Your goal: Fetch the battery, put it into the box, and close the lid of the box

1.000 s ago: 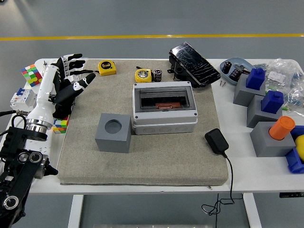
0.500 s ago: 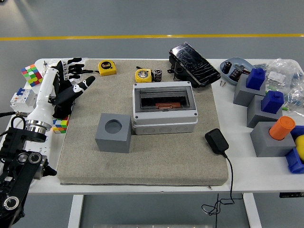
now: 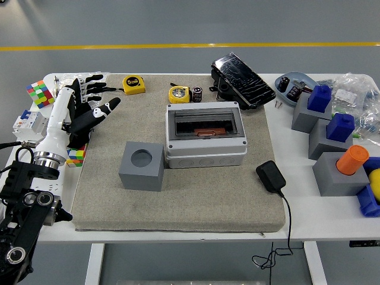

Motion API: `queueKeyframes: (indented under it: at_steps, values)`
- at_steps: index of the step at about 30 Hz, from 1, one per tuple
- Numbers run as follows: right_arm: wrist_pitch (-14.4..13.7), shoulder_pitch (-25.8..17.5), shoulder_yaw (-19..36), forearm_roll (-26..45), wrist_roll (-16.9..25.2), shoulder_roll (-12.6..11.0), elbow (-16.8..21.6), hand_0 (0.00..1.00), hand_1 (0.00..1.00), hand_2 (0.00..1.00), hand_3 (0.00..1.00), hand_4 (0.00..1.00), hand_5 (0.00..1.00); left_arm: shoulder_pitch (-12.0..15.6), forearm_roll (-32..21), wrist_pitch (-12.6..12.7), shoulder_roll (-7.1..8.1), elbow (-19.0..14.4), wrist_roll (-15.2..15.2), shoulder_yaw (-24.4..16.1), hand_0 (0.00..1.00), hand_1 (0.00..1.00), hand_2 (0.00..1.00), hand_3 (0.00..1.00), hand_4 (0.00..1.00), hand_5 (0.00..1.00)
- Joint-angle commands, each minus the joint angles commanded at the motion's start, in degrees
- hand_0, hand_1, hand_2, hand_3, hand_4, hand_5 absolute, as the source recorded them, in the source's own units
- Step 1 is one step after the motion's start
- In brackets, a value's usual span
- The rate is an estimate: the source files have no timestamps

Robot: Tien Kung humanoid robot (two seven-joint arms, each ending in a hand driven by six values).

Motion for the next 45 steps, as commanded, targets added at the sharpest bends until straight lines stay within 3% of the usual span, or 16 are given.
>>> queueKeyframes:
  at_steps: [45]
  values:
    - [0.0,0.6,-0.1,0.0,-0.4,0.3,0.0,0.642,0.663,0.678,0.584,0.969,0.587,-0.9,0.6,-0.4,-0.44,0.0,1.1,0.1,0.568,0.716,0.711,0.738,0.99,0.438]
